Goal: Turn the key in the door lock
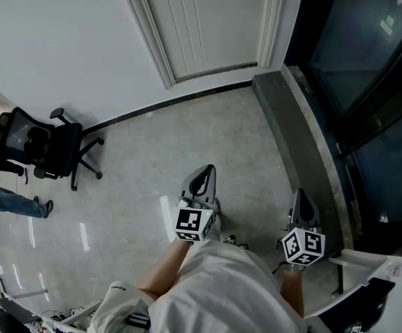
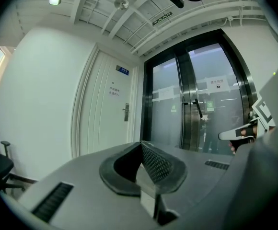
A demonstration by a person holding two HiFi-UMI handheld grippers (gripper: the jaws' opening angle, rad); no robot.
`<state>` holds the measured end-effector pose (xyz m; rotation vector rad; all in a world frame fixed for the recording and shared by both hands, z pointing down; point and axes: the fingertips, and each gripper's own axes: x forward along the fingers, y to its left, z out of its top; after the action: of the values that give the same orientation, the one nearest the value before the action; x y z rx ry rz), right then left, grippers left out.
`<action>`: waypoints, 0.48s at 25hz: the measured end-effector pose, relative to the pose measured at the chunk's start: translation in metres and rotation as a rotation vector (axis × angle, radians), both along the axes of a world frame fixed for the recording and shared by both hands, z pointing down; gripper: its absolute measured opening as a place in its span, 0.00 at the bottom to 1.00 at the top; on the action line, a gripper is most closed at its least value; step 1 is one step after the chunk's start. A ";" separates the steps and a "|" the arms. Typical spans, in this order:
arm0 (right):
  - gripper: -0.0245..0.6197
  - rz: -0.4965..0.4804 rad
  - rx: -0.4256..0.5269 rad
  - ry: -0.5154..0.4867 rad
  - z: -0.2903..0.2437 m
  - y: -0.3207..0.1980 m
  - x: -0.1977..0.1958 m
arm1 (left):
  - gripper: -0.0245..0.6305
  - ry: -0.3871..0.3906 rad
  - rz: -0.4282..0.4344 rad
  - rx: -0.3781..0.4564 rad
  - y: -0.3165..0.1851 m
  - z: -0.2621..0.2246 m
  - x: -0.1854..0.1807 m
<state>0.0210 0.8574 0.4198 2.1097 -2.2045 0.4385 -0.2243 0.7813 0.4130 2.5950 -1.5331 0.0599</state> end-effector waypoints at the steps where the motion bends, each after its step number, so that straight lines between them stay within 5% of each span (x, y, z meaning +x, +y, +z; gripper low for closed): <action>1: 0.04 -0.002 0.000 0.007 -0.001 -0.010 -0.001 | 0.05 0.009 -0.003 -0.004 -0.010 0.001 -0.002; 12: 0.04 0.015 -0.002 0.048 -0.011 -0.123 -0.019 | 0.05 0.036 0.042 0.006 -0.134 0.000 -0.009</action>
<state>0.0023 0.7342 0.4092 2.1143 -2.1632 0.3863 -0.2335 0.6473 0.4129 2.6188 -1.4693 0.0129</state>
